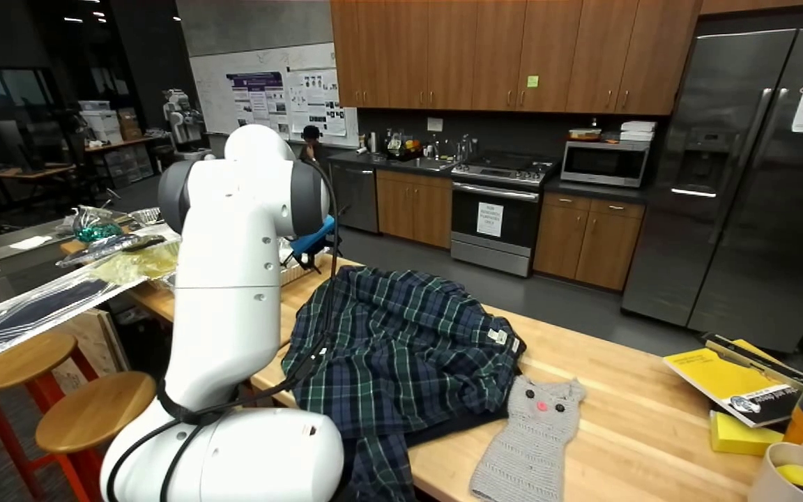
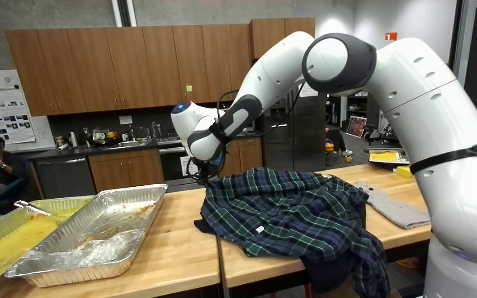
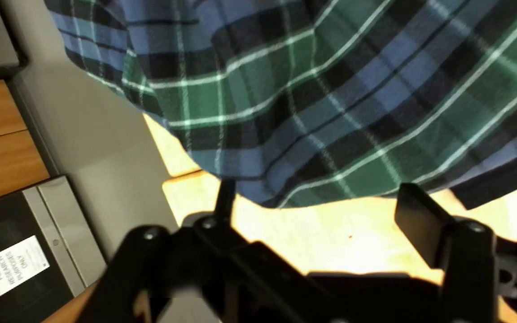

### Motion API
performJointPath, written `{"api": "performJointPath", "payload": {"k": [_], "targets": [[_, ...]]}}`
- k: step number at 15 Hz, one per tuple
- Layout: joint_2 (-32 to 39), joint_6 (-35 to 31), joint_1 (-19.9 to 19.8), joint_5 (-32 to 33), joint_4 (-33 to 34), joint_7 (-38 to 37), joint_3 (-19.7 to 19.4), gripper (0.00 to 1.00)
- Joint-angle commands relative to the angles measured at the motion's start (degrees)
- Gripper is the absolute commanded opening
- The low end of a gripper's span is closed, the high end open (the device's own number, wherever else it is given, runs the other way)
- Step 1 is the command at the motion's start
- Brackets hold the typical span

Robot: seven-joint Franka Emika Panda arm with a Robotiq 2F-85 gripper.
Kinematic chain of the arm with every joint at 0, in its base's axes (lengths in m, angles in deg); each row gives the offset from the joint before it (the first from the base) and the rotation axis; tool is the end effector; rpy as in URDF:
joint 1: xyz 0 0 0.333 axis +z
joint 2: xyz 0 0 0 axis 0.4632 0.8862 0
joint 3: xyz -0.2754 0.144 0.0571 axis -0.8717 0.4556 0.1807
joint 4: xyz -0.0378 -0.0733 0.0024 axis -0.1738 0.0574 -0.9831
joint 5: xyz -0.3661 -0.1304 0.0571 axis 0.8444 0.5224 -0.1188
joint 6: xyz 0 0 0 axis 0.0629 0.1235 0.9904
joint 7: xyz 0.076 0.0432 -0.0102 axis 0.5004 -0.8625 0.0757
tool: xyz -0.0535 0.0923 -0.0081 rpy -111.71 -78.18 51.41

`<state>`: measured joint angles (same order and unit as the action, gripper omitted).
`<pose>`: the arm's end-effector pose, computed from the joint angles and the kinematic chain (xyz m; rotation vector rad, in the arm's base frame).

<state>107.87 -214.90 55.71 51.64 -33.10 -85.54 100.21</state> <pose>0.5616 0.4182 0.3660 2.3420 1.3638 0.4026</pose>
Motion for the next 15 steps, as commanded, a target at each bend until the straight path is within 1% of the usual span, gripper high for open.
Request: {"api": "performJointPath", "payload": {"k": [1,4,7,12,15], "targets": [[-9.3,0.4,-2.6,-5.1,-11.9,4.3,2.7,1.00],[-14.5,0.0,-3.8,-7.8,-19.5,5.3,3.5,1.00],[-19.6,0.1,-5.6,-8.4,-26.8,3.9,2.8,1.00],[-28.0,-0.2,-11.1,-10.2,-37.9,6.6,1.5,1.00],[-33.8,-2.1,-14.2,-12.3,-43.6,11.2,0.2,1.00]]}}
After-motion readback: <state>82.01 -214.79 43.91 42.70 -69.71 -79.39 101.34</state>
